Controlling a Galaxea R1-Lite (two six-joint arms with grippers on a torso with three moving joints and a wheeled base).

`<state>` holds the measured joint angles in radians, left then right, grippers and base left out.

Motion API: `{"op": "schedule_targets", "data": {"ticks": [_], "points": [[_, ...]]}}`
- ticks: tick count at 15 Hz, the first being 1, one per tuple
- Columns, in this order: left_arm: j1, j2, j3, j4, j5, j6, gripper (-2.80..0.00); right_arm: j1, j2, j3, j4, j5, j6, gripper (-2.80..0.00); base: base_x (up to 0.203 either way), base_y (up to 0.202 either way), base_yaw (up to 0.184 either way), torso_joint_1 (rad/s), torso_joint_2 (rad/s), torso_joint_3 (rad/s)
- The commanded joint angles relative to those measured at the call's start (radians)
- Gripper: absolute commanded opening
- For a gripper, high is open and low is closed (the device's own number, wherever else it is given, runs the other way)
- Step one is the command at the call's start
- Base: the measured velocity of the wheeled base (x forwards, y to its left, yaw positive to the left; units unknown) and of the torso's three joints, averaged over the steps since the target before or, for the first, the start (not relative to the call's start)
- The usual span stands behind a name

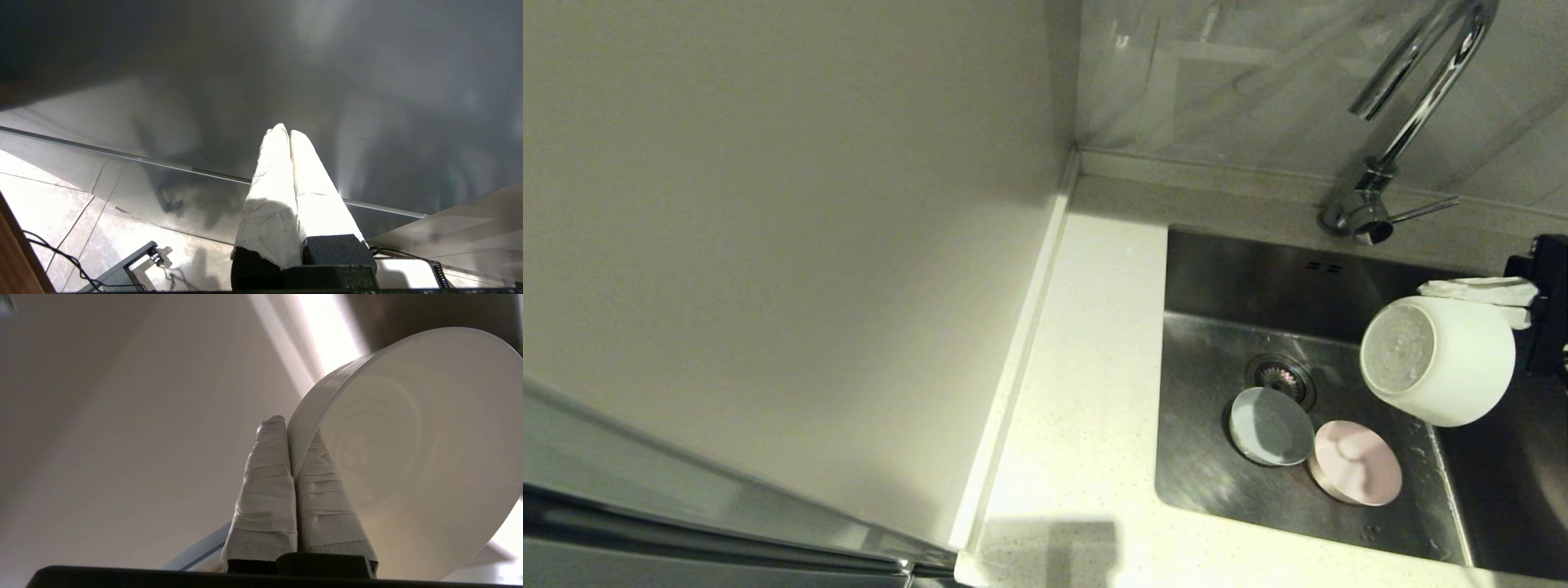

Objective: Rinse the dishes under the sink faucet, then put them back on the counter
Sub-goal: Put a bowl back to the table from the sink

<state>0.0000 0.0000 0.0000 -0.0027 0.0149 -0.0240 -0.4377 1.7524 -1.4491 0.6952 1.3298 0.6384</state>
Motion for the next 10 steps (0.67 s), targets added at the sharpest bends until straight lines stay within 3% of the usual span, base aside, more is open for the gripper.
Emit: {"op": "schedule_targets", "data": {"ticks": [1, 2, 4, 6, 7, 10], "points": [[0.000, -0.003, 0.000, 0.000, 0.000, -0.001, -2.80, 0.009, -0.129, -0.052, 0.007, -0.259, -0.020, -2.80, 0.000, 0.000, 0.000, 0.000, 0.00, 0.000], [0.000, -0.003, 0.000, 0.000, 0.000, -0.001, -2.80, 0.023, -0.152, -0.070, 0.028, -0.433, -0.075, -2.80, 0.000, 0.000, 0.000, 0.000, 0.00, 0.000], [0.000, -0.005, 0.000, 0.000, 0.000, -0.001, -2.80, 0.053, -0.171, -0.097, 0.100, -0.793, -0.272, -2.80, 0.000, 0.000, 0.000, 0.000, 0.00, 0.000], [0.000, -0.003, 0.000, 0.000, 0.000, 0.000, -2.80, 0.067, -0.177, -0.110, 0.132, -1.069, -0.445, -2.80, 0.000, 0.000, 0.000, 0.000, 0.00, 0.000], [0.000, -0.005, 0.000, 0.000, 0.000, 0.000, -2.80, 0.065, -0.171, -0.115, 0.109, -1.151, -0.499, -2.80, 0.000, 0.000, 0.000, 0.000, 0.00, 0.000], [-0.001, -0.003, 0.000, 0.000, 0.000, 0.000, -2.80, 0.030, -0.114, -0.080, -0.159, -1.370, -0.598, -2.80, 0.000, 0.000, 0.000, 0.000, 0.00, 0.000]]}}
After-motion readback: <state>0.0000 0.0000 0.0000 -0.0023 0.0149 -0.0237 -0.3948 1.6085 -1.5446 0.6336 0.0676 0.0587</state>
